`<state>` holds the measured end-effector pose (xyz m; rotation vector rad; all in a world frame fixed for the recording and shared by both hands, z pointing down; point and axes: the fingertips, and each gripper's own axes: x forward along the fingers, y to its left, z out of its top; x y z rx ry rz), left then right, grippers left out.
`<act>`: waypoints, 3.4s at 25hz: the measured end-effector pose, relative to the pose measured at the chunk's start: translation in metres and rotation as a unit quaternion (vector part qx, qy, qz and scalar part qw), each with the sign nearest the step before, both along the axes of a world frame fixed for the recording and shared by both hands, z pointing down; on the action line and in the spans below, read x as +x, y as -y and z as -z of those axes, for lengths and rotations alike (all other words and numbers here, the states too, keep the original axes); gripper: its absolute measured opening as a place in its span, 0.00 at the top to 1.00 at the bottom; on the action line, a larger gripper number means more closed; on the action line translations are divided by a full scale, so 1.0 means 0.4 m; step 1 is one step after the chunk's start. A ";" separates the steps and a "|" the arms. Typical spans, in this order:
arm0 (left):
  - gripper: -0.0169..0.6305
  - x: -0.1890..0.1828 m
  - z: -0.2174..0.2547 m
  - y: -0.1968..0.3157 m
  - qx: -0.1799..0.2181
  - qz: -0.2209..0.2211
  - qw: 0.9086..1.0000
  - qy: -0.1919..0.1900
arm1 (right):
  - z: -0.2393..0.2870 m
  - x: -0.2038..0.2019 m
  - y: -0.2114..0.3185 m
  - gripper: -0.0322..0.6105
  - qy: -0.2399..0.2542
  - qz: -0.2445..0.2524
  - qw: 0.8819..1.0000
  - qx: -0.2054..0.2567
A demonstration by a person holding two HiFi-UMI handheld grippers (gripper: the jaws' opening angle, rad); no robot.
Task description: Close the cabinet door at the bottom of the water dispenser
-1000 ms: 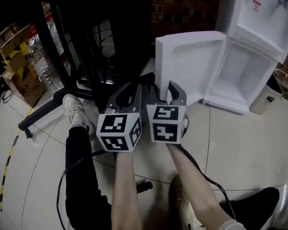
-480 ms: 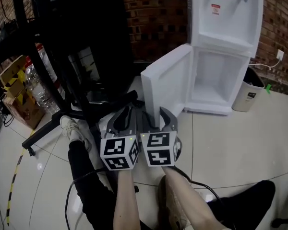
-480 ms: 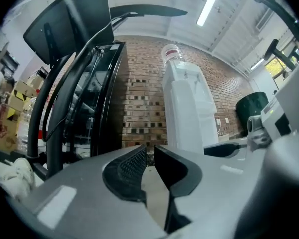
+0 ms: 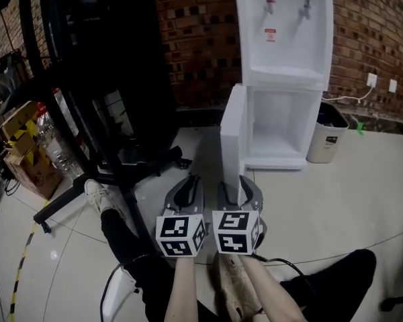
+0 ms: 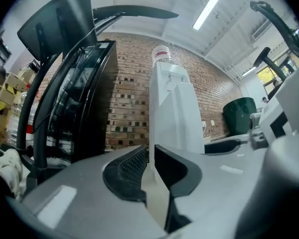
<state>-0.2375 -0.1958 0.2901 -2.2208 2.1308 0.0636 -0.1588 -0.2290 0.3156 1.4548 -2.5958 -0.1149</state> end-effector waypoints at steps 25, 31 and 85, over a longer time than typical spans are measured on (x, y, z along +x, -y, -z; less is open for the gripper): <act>0.90 0.267 0.057 0.094 0.041 -0.092 0.995 -0.024 | -0.001 0.489 0.218 0.80 -0.002 -0.215 0.976 -0.016; 0.90 0.301 0.059 0.167 0.044 -0.093 0.995 -0.016 | 0.003 0.527 0.264 0.81 0.003 -0.215 0.976 -0.011; 0.92 0.431 -0.075 0.627 0.010 -0.090 0.995 -0.034 | 0.021 0.668 0.717 0.94 -0.032 -0.252 0.966 0.054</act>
